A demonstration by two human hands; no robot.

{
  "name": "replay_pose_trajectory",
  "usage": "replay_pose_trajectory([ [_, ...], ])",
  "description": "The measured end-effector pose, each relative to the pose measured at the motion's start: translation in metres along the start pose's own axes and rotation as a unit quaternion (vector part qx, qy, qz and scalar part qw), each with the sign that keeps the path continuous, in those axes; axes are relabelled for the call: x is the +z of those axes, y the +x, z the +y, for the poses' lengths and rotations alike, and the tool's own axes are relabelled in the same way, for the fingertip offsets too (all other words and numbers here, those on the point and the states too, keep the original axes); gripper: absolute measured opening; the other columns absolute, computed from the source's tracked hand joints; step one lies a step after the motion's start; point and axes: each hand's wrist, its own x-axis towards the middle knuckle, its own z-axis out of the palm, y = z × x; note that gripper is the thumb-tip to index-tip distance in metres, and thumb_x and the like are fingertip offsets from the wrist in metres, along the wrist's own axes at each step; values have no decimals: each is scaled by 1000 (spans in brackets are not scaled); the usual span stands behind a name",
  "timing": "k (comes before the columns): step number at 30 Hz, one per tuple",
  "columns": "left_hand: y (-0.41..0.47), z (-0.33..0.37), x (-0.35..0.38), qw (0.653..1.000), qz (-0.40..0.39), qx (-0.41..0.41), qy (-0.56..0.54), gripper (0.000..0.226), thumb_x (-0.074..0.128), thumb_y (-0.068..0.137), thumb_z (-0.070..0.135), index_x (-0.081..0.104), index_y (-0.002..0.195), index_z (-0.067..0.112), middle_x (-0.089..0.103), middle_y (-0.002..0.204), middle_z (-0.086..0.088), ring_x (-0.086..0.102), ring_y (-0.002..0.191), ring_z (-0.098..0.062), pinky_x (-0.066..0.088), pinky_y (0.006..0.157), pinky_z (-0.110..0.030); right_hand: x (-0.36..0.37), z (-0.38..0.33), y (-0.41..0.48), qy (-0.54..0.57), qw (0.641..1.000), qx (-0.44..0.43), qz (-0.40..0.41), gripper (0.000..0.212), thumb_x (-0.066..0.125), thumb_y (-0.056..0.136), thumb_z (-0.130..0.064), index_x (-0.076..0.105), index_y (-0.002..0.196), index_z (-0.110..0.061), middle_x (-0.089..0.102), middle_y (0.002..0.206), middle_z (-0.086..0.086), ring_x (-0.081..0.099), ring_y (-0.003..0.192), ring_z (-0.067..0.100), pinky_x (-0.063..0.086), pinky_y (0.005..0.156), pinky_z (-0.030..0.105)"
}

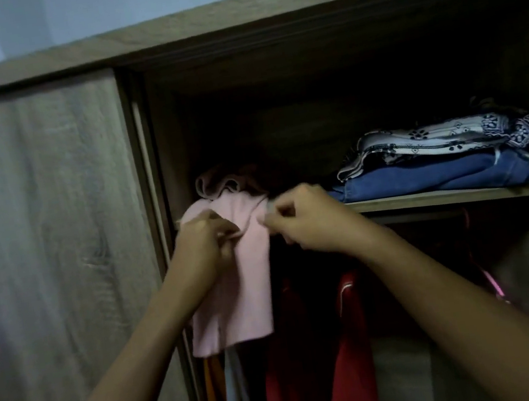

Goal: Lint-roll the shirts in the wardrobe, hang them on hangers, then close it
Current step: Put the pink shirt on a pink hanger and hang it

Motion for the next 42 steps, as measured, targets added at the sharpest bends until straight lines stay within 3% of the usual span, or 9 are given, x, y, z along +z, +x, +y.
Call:
replay_pose_trajectory([
  [5,-25,21,-11,984,-149,75,-61,33,61,67,13,81,93,18,71,88,0,68,76,-18,41,69,-13,9,-12,64,-35,994,28,102,33,62,89,-48,68,87,-16,70,89,1,65,83,18,49,70,32],
  [8,-38,32,-17,959,-236,116,-101,30,63,74,13,80,98,18,72,95,2,68,85,-13,48,78,-15,21,-11,90,-90,989,112,38,85,62,81,-68,41,145,-16,47,144,12,52,126,33,50,96,46],
  [10,-46,38,-22,946,-272,127,-121,32,62,76,12,78,103,18,71,100,2,66,90,-11,49,82,-17,29,-9,98,-115,982,147,13,105,64,74,-74,23,155,-20,36,153,16,45,134,39,45,103,52],
  [15,-47,35,-47,952,-268,90,-118,30,63,79,35,77,102,23,70,96,10,64,84,-4,50,73,-18,39,-15,91,-157,978,138,18,57,69,84,-45,57,126,-9,57,123,14,60,96,31,51,76,35],
  [23,18,0,-65,970,42,-208,-116,43,55,89,61,71,92,21,70,83,4,66,80,-12,54,70,-33,46,-17,38,-131,980,58,142,18,70,77,-25,66,80,-8,65,83,14,63,78,34,40,58,31],
  [30,86,3,-20,926,-162,-333,-67,132,51,49,98,39,147,8,46,146,-22,53,125,-41,49,100,-53,89,2,-30,-53,964,-90,245,24,65,77,-25,73,98,-15,65,89,1,64,76,19,50,67,29],
  [36,80,15,6,959,-169,-226,-19,60,73,81,44,59,127,9,64,122,-15,62,108,-34,54,89,-41,90,11,-50,-52,988,-65,129,30,63,80,-41,74,98,-20,70,94,-2,68,83,16,56,76,36],
  [39,70,19,2,976,-155,-147,-51,62,75,75,32,59,133,17,66,125,-12,60,115,-35,50,90,-40,61,7,-44,-15,981,-52,187,35,60,81,-51,73,85,-19,73,82,-5,67,75,11,54,71,35],
  [42,50,21,-6,985,-111,-76,-105,53,64,64,34,65,112,11,70,104,-10,64,98,-33,41,73,-31,23,5,-29,4,957,-55,284,14,64,86,-30,69,82,-18,68,76,-3,63,70,14,53,64,36],
])
